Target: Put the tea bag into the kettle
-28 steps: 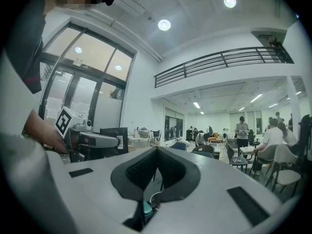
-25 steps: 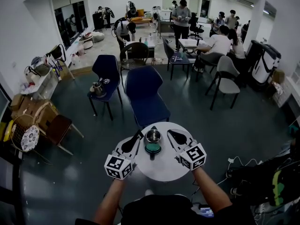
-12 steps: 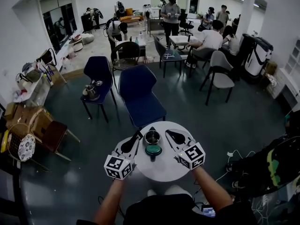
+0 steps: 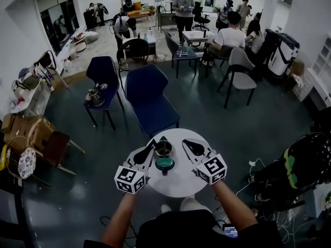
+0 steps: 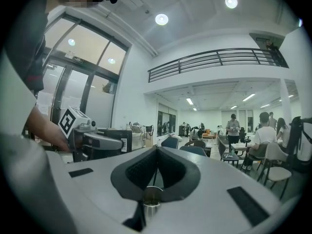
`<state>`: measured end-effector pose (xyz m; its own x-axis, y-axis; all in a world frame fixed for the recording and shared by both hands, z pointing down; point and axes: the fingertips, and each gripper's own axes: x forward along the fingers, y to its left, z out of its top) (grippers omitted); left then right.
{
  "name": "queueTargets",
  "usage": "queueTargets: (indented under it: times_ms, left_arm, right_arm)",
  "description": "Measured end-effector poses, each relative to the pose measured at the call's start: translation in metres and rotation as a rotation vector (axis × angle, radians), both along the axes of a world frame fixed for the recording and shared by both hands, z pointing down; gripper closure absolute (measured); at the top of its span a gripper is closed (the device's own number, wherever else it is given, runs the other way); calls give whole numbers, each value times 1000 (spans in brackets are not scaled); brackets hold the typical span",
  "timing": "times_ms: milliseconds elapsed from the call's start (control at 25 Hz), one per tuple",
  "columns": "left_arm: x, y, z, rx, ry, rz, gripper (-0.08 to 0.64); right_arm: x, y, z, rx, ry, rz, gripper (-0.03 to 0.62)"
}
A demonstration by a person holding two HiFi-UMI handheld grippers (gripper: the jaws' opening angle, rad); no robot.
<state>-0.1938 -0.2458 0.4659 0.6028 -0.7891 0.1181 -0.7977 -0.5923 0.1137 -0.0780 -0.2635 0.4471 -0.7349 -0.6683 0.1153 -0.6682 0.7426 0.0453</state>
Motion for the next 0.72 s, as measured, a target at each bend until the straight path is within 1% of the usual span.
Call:
queueTargets:
  times_ms: [200, 360, 560, 720]
  left_arm:
    - [13, -34, 5, -17, -2, 4, 540]
    - [23, -58, 26, -50, -29, 9, 540]
    - [29, -84, 46, -88, -71, 17, 540]
    - [35, -104, 59, -109, -86, 31, 540]
  right_arm:
    - [16, -31, 9, -25, -1, 3, 575]
    - [28, -54, 26, -54, 3, 8, 575]
    - [33, -77, 42, -91, 4, 3, 575]
    - [38, -92, 60, -120, 1, -8, 575]
